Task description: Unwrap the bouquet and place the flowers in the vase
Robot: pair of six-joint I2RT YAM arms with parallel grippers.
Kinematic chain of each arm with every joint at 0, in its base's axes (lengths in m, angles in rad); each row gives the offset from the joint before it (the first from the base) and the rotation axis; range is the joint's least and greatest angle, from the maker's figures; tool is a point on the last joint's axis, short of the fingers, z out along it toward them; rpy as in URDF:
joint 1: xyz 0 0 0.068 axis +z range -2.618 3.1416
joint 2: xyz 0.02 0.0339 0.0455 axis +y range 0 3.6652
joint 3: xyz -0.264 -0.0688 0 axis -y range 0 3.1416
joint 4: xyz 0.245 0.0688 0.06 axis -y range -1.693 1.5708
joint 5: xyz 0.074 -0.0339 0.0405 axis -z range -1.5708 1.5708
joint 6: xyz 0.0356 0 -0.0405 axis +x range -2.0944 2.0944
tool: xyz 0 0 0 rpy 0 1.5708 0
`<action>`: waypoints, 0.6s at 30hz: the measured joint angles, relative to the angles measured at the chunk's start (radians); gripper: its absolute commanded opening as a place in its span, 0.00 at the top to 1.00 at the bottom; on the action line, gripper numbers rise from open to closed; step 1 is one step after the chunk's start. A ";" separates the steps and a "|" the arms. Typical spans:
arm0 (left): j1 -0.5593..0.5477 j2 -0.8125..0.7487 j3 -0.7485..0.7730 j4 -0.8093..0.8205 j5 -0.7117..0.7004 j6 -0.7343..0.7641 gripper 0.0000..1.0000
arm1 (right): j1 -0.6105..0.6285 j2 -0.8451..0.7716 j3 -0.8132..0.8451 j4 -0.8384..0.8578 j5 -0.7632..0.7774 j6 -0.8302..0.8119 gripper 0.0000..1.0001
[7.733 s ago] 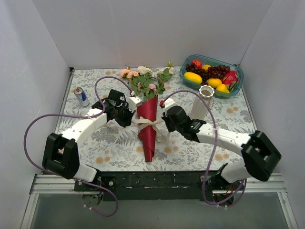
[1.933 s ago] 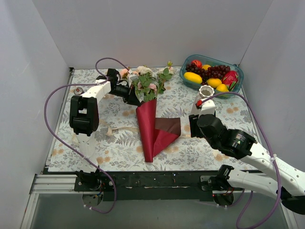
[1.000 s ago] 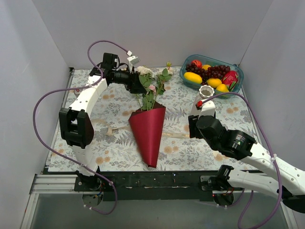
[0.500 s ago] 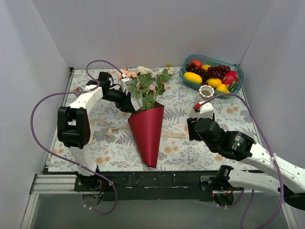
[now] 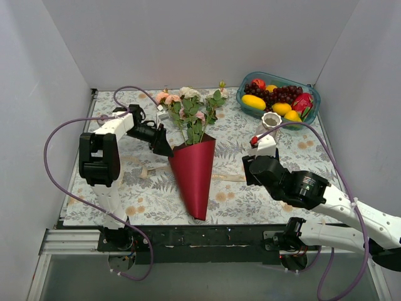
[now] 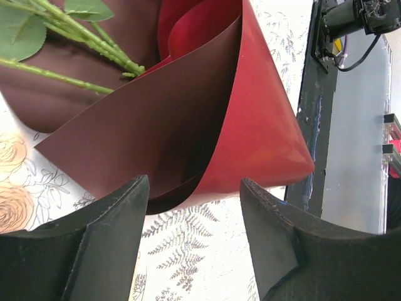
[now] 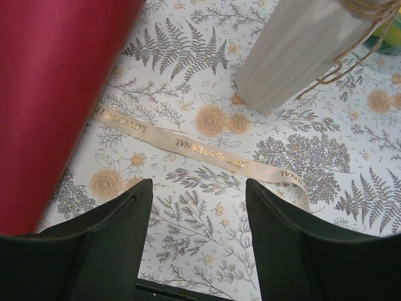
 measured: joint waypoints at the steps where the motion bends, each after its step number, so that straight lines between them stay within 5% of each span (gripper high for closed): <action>1: -0.004 0.000 -0.004 0.000 0.004 0.005 0.42 | 0.001 0.005 0.002 0.000 0.000 0.000 0.31; 5: -0.026 0.000 -0.010 0.000 0.004 0.017 0.43 | 0.005 0.016 0.016 -0.002 0.002 0.000 0.32; 9: -0.039 0.000 -0.020 0.002 0.000 0.024 0.54 | 0.007 0.017 0.026 -0.002 0.006 0.000 0.32; 13: -0.045 -0.002 -0.021 -0.005 -0.014 0.028 1.00 | 0.007 0.017 0.027 -0.002 0.009 0.000 0.32; 18: -0.052 -0.015 0.029 -0.032 -0.044 0.013 1.00 | 0.011 0.017 0.028 -0.002 0.013 0.002 0.32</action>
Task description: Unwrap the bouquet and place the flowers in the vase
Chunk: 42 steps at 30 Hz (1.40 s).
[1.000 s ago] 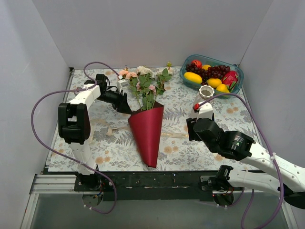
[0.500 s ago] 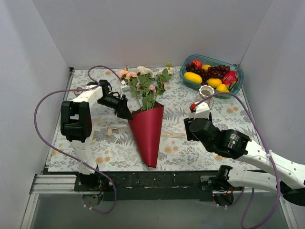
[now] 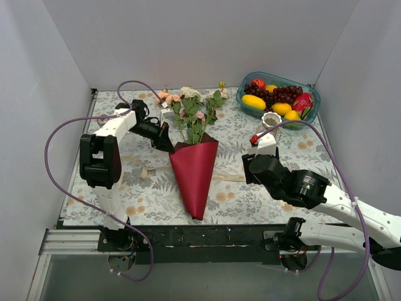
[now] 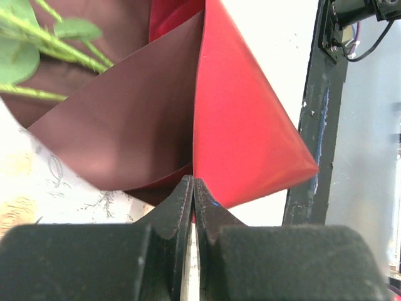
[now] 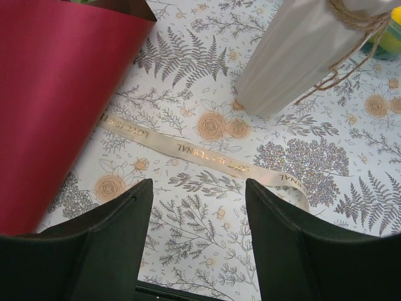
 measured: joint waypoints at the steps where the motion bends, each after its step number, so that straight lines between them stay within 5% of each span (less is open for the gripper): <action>1: -0.002 -0.010 0.017 -0.005 -0.004 -0.006 1.00 | 0.000 0.000 0.000 0.000 0.002 0.001 0.32; 18: -0.134 -0.150 0.221 0.056 0.026 -0.261 0.96 | 0.022 -0.053 0.000 -0.030 0.016 0.054 0.34; 21: -0.159 -0.161 0.232 0.111 0.014 -0.324 0.87 | 0.023 -0.055 0.000 -0.032 0.018 0.059 0.33; 23: -0.183 -0.169 0.232 0.142 0.003 -0.354 0.56 | 0.027 -0.055 0.000 -0.034 0.021 0.062 0.33; 26: -0.223 -0.171 0.232 0.174 -0.006 -0.393 0.34 | 0.031 -0.055 0.000 -0.039 0.027 0.066 0.33; 36: -0.306 -0.174 0.229 0.256 -0.063 -0.538 0.29 | 0.036 -0.052 0.031 -0.090 0.062 0.072 0.32; 42: -0.164 -0.243 0.111 0.323 -0.141 -0.582 0.27 | 0.049 -0.046 0.069 -0.112 0.082 0.072 0.32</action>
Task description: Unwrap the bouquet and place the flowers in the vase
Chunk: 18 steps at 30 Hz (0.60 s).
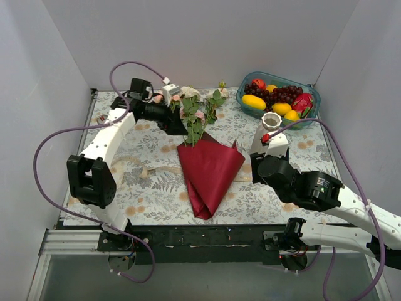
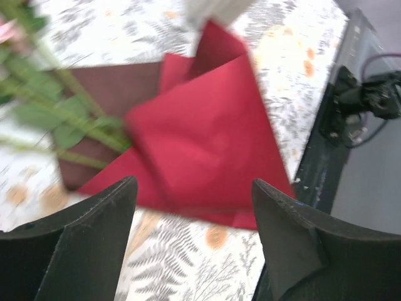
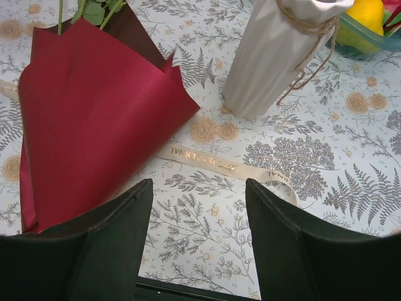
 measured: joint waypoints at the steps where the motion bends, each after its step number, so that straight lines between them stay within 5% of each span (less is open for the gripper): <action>1: 0.043 -0.008 -0.020 0.003 -0.006 0.003 0.25 | 0.002 0.000 0.004 -0.002 0.003 -0.001 0.32; 6: 0.160 -0.021 -0.195 0.029 -0.089 0.048 0.25 | 0.006 0.004 0.025 -0.019 0.014 -0.019 0.32; 10: 0.124 0.005 -0.293 0.024 -0.150 0.069 0.24 | 0.011 0.027 0.058 -0.023 0.023 -0.031 0.32; 18: 0.005 0.021 -0.235 0.067 -0.174 0.076 0.23 | 0.018 0.038 0.129 -0.040 0.038 -0.044 0.32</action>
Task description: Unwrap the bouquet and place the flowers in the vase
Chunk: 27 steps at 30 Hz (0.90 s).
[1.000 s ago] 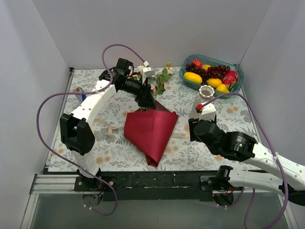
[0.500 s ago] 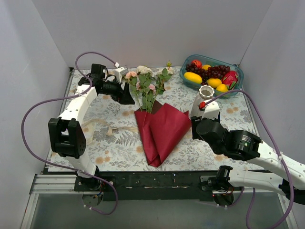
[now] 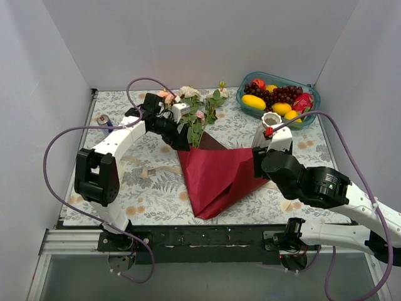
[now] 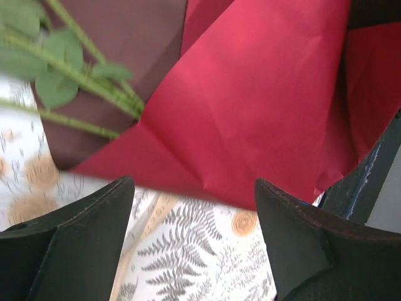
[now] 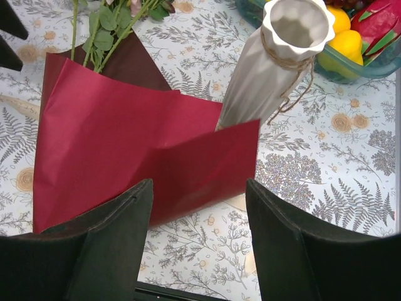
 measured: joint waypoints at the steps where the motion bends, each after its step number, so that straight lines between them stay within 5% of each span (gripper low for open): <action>1: -0.021 0.002 0.023 0.007 0.000 0.004 0.23 | 0.000 0.000 0.006 -0.003 0.000 0.001 0.32; 14: -0.179 0.335 0.401 -0.011 0.022 0.039 0.21 | 0.013 -0.001 0.139 -0.105 0.002 0.016 0.31; 27: -0.272 0.476 0.620 -0.162 0.239 0.224 0.16 | 0.013 -0.020 0.155 -0.135 -0.002 -0.003 0.30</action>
